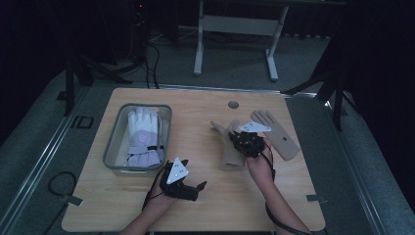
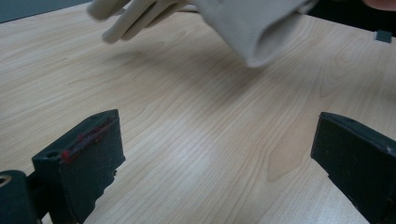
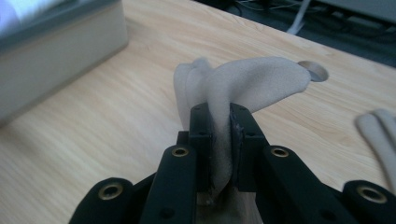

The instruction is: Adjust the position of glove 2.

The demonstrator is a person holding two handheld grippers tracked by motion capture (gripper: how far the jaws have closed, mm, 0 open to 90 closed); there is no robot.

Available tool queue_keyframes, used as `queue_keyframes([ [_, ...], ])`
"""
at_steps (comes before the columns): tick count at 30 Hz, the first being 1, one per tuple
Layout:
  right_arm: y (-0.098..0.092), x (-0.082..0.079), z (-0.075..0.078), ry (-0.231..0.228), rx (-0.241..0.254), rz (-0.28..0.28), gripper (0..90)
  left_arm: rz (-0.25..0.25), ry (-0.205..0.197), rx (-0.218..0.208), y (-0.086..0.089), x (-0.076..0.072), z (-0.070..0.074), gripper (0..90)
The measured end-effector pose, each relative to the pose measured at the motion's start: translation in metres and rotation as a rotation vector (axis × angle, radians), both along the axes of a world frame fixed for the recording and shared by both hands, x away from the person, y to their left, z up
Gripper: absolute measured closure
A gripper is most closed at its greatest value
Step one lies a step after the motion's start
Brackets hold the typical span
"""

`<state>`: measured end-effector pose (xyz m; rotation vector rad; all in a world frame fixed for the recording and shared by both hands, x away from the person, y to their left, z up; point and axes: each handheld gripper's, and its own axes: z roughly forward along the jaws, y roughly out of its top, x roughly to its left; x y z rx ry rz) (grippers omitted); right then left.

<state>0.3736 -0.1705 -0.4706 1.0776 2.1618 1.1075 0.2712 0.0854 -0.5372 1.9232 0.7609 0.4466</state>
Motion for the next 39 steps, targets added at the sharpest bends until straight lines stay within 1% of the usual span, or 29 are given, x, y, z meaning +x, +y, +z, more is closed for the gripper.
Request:
queue_keyframes([
  [1, 0.001, -0.004, -0.002, -0.009, -0.021, -0.004, 80.8, 0.003, -0.002, 0.002, 0.000, 0.000, 0.000, 2.5],
  [2, 0.001, -0.009, -0.008, 0.009, -0.019, -0.014, 80.7, 0.004, -0.002, 0.002, 0.000, 0.000, -0.001, 2.5],
  [3, 0.001, -0.010, -0.011, 0.023, -0.014, -0.013, 80.7, 0.002, 0.002, 0.000, 0.000, 0.000, 0.000, 2.5],
  [5, 0.002, -0.017, -0.026, 0.060, -0.022, -0.013, 80.5, -0.002, 0.003, -0.004, -0.001, 0.000, 0.000, 2.5],
  [7, 0.003, -0.019, -0.039, 0.106, -0.012, 0.007, 80.0, -0.007, 0.005, -0.004, -0.001, 0.000, 0.000, 2.5],
  [9, 0.002, -0.020, -0.053, 0.135, -0.022, 0.012, 79.4, -0.009, 0.005, -0.007, -0.002, 0.000, 0.000, 2.5],
  [10, 0.002, -0.019, -0.059, 0.159, -0.012, 0.024, 78.7, -0.011, 0.008, -0.007, -0.002, 0.000, -0.001, 2.5],
  [11, 0.001, -0.019, -0.064, 0.167, -0.006, 0.029, 77.9, -0.012, 0.009, -0.008, -0.002, 0.000, -0.001, 2.5],
  [12, 0.000, -0.019, -0.068, 0.169, -0.009, 0.034, 75.5, -0.014, 0.007, -0.008, -0.002, 0.000, -0.001, 2.5],
  [14, -0.002, -0.017, -0.074, 0.189, 0.000, 0.054, 68.1, -0.014, 0.006, -0.006, -0.002, 0.000, -0.001, 2.5],
  [16, -0.001, -0.016, -0.079, 0.195, -0.013, 0.057, 57.7, -0.014, 0.005, -0.010, -0.002, 0.001, -0.001, 2.5],
  [17, 0.000, -0.016, -0.082, 0.194, -0.022, 0.069, 55.1, -0.012, 0.002, -0.010, -0.002, 0.001, -0.001, 2.5],
  [18, 0.001, -0.016, -0.082, 0.178, -0.031, 0.065, 53.4, -0.010, 0.000, -0.015, -0.002, 0.001, -0.001, 2.5],
  [19, 0.003, -0.016, -0.083, 0.174, -0.036, 0.060, 52.3, -0.009, -0.005, -0.016, -0.002, 0.001, -0.001, 2.5],
  [21, 0.007, -0.014, -0.083, 0.166, -0.043, 0.045, 52.0, -0.010, -0.010, -0.014, -0.002, 0.001, -0.001, 2.5],
  [23, 0.012, -0.013, -0.084, 0.162, -0.027, 0.008, 51.6, -0.008, -0.015, -0.015, -0.002, 0.000, -0.001, 2.5],
  [24, 0.015, -0.013, -0.084, 0.158, -0.026, -0.009, 51.5, -0.010, -0.017, -0.014, -0.002, 0.000, 0.000, 2.5],
  [26, 0.021, -0.012, -0.086, 0.140, -0.035, -0.024, 50.3, -0.007, -0.023, -0.017, -0.002, 0.000, 0.000, 2.5],
  [29, 0.029, -0.007, -0.086, 0.137, -0.025, -0.072, 49.8, -0.008, -0.026, -0.021, -0.002, -0.001, 0.001, 2.5],
  [30, 0.031, -0.005, -0.087, 0.128, -0.028, -0.078, 49.7, -0.008, -0.027, -0.023, -0.001, -0.001, 0.001, 2.5],
  [33, 0.037, 0.000, -0.088, 0.122, -0.026, -0.096, 49.7, -0.009, -0.030, -0.024, -0.001, -0.001, 0.001, 2.5],
  [35, 0.039, 0.005, -0.087, 0.124, -0.031, -0.092, 49.7, -0.010, -0.030, -0.025, -0.001, -0.002, 0.002, 2.5],
  [39, 0.039, 0.009, -0.087, 0.135, -0.020, -0.085, 49.5, -0.009, -0.033, -0.028, 0.000, -0.002, 0.001, 2.5],
])
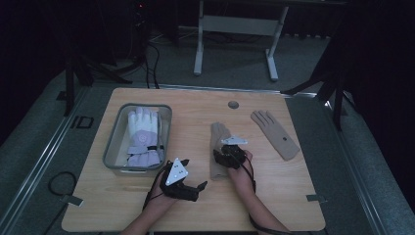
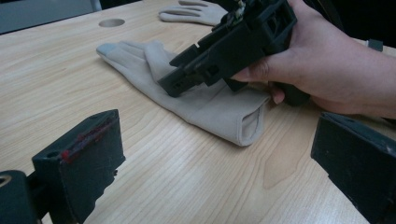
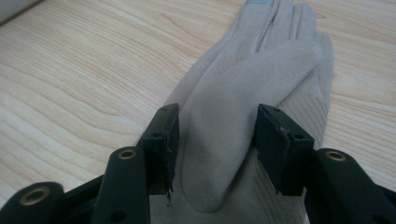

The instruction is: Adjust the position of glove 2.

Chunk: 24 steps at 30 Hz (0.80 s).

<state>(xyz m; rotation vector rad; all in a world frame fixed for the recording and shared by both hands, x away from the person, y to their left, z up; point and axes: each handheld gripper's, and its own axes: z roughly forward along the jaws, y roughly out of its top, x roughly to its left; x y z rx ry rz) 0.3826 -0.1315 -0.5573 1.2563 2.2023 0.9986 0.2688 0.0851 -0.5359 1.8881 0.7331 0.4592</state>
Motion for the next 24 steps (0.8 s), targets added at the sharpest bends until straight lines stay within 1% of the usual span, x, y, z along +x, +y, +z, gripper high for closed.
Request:
queue_keyframes([
  [3, -0.002, 0.000, 0.002, 0.002, 0.005, 0.010, 43.0, 0.001, 0.002, -0.002, 0.001, 0.001, 0.000, 2.5],
  [6, -0.007, 0.000, 0.009, 0.013, 0.048, 0.033, 34.1, 0.002, 0.005, -0.007, 0.001, 0.001, -0.001, 2.5],
  [7, -0.010, 0.000, 0.013, 0.025, 0.069, 0.041, 29.4, 0.002, 0.005, -0.006, 0.001, 0.001, -0.001, 2.5],
  [8, -0.012, 0.001, 0.015, 0.039, 0.084, 0.052, 27.2, 0.000, 0.008, -0.001, 0.001, 0.001, -0.002, 2.5],
  [9, -0.012, 0.001, 0.015, 0.039, 0.084, 0.052, 27.2, 0.000, 0.008, -0.001, 0.001, 0.001, -0.002, 2.5],
  [10, -0.016, 0.001, 0.018, 0.052, 0.107, 0.060, 23.6, -0.003, 0.008, 0.002, 0.000, 0.001, -0.003, 2.5],
  [11, -0.030, 0.001, 0.026, 0.078, 0.164, 0.102, 14.5, -0.005, 0.009, 0.002, 0.000, 0.001, -0.003, 2.5],
  [12, -0.030, 0.001, 0.026, 0.078, 0.164, 0.102, 14.5, -0.005, 0.009, 0.002, 0.000, 0.001, -0.003, 2.5],
  [13, -0.040, 0.000, 0.031, 0.082, 0.192, 0.102, 15.0, -0.004, 0.007, 0.005, -0.001, 0.000, -0.003, 2.5],
  [14, -0.045, 0.000, 0.034, 0.089, 0.200, 0.118, 13.2, -0.004, 0.008, 0.003, -0.001, 0.000, -0.003, 2.5],
  [16, -0.058, 0.000, 0.038, 0.085, 0.213, 0.116, 16.4, -0.005, 0.010, 0.003, -0.001, 0.000, -0.003, 2.5],
  [17, -0.065, 0.001, 0.039, 0.096, 0.213, 0.113, 16.7, -0.004, 0.010, 0.003, -0.001, 0.000, -0.003, 2.5],
  [18, -0.071, 0.002, 0.041, 0.084, 0.197, 0.098, 18.3, -0.004, 0.010, 0.003, -0.001, 0.000, -0.003, 2.5],
  [19, -0.077, 0.003, 0.042, 0.065, 0.177, 0.080, 22.0, -0.005, 0.012, 0.002, -0.001, 0.000, -0.003, 2.5],
  [20, -0.084, 0.004, 0.043, 0.066, 0.168, 0.068, 23.0, -0.005, 0.012, 0.004, -0.001, 0.000, -0.003, 2.5],
  [21, -0.093, 0.007, 0.044, 0.069, 0.164, 0.055, 23.1, -0.005, 0.012, 0.004, -0.001, 0.000, -0.003, 2.5],
  [22, -0.100, 0.008, 0.045, 0.055, 0.168, 0.047, 23.5, -0.006, 0.013, 0.003, -0.001, 0.000, -0.004, 2.5],
  [24, -0.113, 0.011, 0.047, 0.056, 0.174, 0.044, 23.8, -0.005, 0.013, 0.003, -0.001, 0.000, -0.004, 2.5],
])
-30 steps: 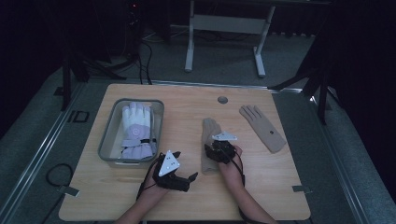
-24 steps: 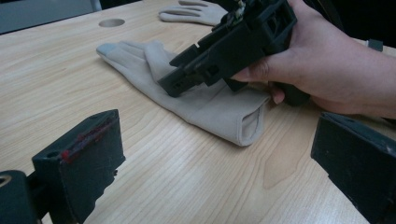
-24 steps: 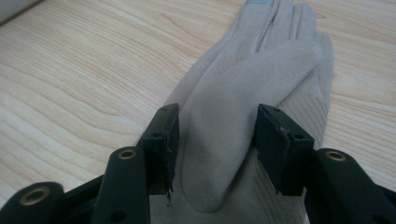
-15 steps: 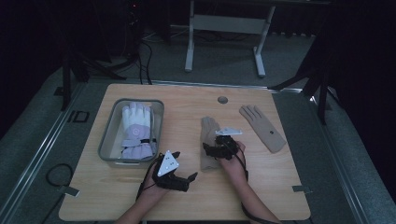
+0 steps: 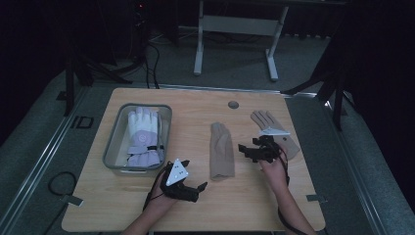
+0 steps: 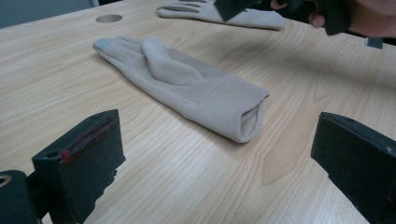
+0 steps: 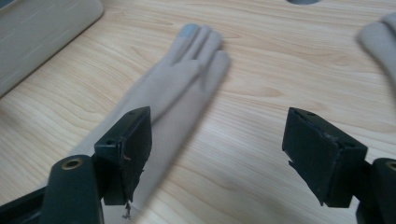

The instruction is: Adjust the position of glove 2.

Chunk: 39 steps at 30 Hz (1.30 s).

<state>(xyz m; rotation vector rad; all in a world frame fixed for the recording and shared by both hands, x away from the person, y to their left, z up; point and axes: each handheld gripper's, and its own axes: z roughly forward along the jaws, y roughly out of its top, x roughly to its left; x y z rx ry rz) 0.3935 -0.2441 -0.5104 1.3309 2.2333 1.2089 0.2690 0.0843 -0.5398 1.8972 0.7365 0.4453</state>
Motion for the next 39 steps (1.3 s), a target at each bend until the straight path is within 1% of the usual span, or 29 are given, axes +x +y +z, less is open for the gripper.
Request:
queue_keyframes([
  [1, -0.005, 0.001, 0.001, -0.006, -0.001, -0.010, 24.1, -0.001, 0.002, -0.002, 0.000, 0.000, 0.000, 2.5],
  [3, -0.018, 0.003, 0.002, -0.010, 0.019, -0.033, 24.3, 0.001, 0.002, -0.001, 0.000, 0.000, 0.000, 2.5],
  [5, -0.030, 0.007, 0.003, -0.002, 0.054, -0.058, 23.2, 0.001, 0.004, -0.004, 0.000, 0.000, 0.000, 2.5],
  [6, -0.035, 0.008, 0.003, 0.005, 0.075, -0.068, 20.7, 0.000, 0.004, -0.003, 0.000, 0.000, 0.000, 2.5],
  [7, -0.040, 0.010, 0.003, 0.009, 0.076, -0.083, 19.3, 0.000, 0.003, -0.004, 0.001, 0.000, 0.000, 2.5],
  [8, -0.043, 0.011, 0.003, 0.013, 0.066, -0.099, 19.0, -0.001, 0.004, -0.007, 0.001, 0.000, 0.000, 2.5],
  [9, -0.046, 0.012, 0.003, 0.015, 0.054, -0.104, 15.8, 0.000, 0.004, -0.007, 0.001, 0.000, 0.000, 2.5],
  [10, -0.050, 0.013, 0.003, 0.007, 0.055, -0.106, 12.8, 0.000, 0.004, -0.007, 0.001, 0.000, 0.000, 2.5],
  [11, -0.053, 0.014, 0.003, 0.011, 0.076, -0.099, 12.5, 0.000, 0.004, -0.008, 0.001, 0.000, 0.000, 2.5],
  [12, -0.056, 0.015, 0.003, 0.011, 0.079, -0.107, 12.0, 0.000, 0.007, -0.012, 0.002, 0.000, 0.000, 2.5],
  [13, -0.059, 0.017, 0.003, 0.003, 0.068, -0.121, 12.1, 0.000, 0.008, -0.013, 0.002, 0.000, 0.000, 2.5],
  [14, -0.059, 0.017, 0.003, 0.003, 0.068, -0.121, 12.1, 0.000, 0.008, -0.013, 0.002, 0.000, 0.000, 2.5],
  [15, -0.065, 0.021, 0.003, 0.006, 0.049, -0.123, 15.5, -0.002, 0.008, -0.012, 0.002, 0.000, 0.000, 2.5],
  [16, -0.068, 0.022, 0.004, -0.004, 0.039, -0.129, 20.2, -0.003, 0.008, -0.012, 0.002, 0.000, 0.000, 2.5],
  [18, -0.078, 0.026, 0.005, -0.028, 0.004, -0.150, 29.1, -0.005, 0.007, -0.013, 0.002, 0.000, 0.000, 2.5],
  [20, -0.086, 0.030, 0.005, -0.036, 0.004, -0.162, 34.3, -0.008, 0.007, -0.015, 0.002, 0.000, 0.000, 2.5],
  [22, -0.093, 0.035, 0.005, -0.042, -0.028, -0.172, 38.5, -0.011, 0.007, -0.022, 0.002, -0.001, 0.000, 2.5],
  [24, -0.099, 0.039, 0.005, -0.052, -0.063, -0.167, 42.8, -0.013, 0.003, -0.028, 0.002, -0.001, 0.000, 2.5],
  [27, -0.107, 0.046, 0.006, -0.052, -0.083, -0.157, 50.9, -0.019, 0.002, -0.037, 0.002, -0.001, -0.001, 2.5],
  [28, -0.110, 0.048, 0.005, -0.047, -0.078, -0.149, 52.2, -0.019, 0.002, -0.037, 0.002, -0.001, -0.001, 2.5],
  [29, -0.111, 0.051, 0.005, -0.044, -0.083, -0.143, 52.2, -0.029, 0.003, -0.040, 0.002, -0.001, -0.001, 2.5],
  [30, -0.113, 0.053, 0.004, -0.046, -0.099, -0.144, 52.2, -0.030, 0.002, -0.038, 0.001, -0.002, -0.001, 2.5],
  [32, -0.116, 0.057, 0.002, -0.050, -0.107, -0.145, 51.1, -0.033, 0.000, -0.040, 0.001, -0.002, -0.002, 2.5],
  [33, -0.116, 0.058, 0.001, -0.059, -0.129, -0.151, 50.9, -0.037, -0.002, -0.040, 0.000, -0.003, -0.001, 2.5],
  [34, -0.117, 0.060, 0.000, -0.057, -0.139, -0.149, 50.9, -0.039, -0.003, -0.041, 0.000, -0.004, -0.001, 2.5],
  [37, -0.120, 0.065, -0.009, -0.038, -0.151, -0.154, 50.4, -0.044, -0.006, -0.045, 0.000, -0.005, -0.001, 2.5],
  [39, -0.121, 0.069, -0.015, -0.023, -0.169, -0.160, 49.9, -0.046, -0.008, -0.044, 0.000, -0.005, -0.001, 2.5],
])
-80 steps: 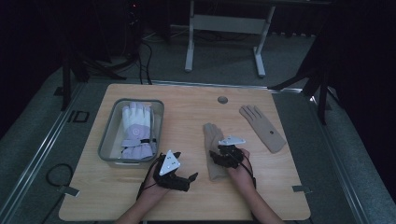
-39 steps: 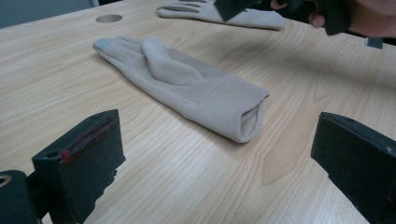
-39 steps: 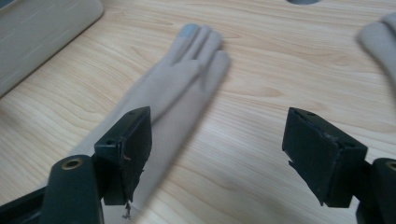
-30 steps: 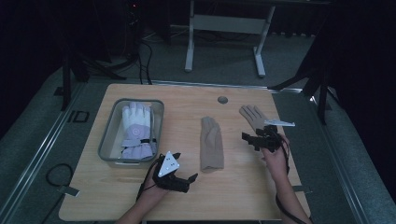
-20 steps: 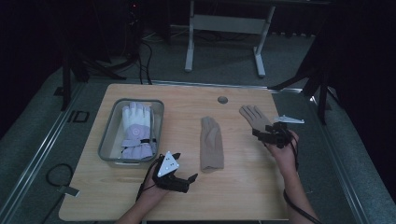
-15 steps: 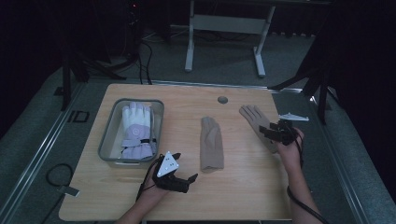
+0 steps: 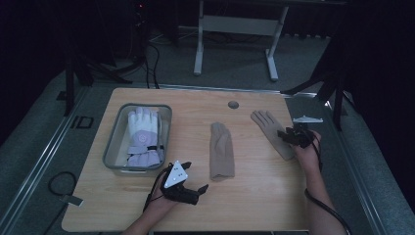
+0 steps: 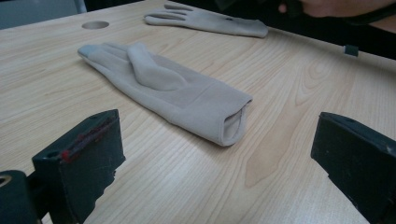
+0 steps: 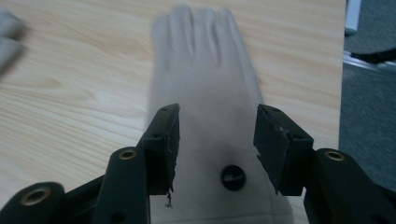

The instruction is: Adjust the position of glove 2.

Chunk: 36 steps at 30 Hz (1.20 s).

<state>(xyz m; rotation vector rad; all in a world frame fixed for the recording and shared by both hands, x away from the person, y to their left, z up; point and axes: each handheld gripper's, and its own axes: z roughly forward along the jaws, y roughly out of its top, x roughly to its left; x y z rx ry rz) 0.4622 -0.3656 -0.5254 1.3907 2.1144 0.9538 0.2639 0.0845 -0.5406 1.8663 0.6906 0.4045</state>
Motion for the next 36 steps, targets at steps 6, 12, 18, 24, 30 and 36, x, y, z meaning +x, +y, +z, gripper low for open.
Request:
queue_keyframes([
  [6, 0.002, 0.005, -0.013, 0.009, -0.046, 0.024, 47.1, -0.005, 0.006, -0.003, 0.000, 0.000, -0.001, 2.5],
  [12, 0.001, 0.005, -0.022, 0.030, -0.052, 0.054, 55.7, -0.004, 0.005, -0.002, 0.000, -0.001, -0.001, 2.5],
  [18, 0.004, 0.005, -0.019, 0.074, -0.007, -0.008, 81.1, -0.008, 0.002, -0.002, 0.000, -0.002, 0.000, 2.5],
  [24, 0.015, 0.001, -0.013, 0.098, 0.059, -0.083, 83.6, -0.004, -0.002, -0.004, 0.000, -0.002, 0.000, 2.5],
  [30, 0.025, -0.005, 0.002, 0.091, 0.181, -0.158, 84.3, -0.005, -0.004, 0.001, -0.001, -0.002, 0.000, 2.5],
  [36, 0.039, -0.021, 0.030, 0.038, 0.185, -0.191, 84.4, -0.002, -0.013, -0.004, 0.000, -0.001, 0.002, 2.5],
])
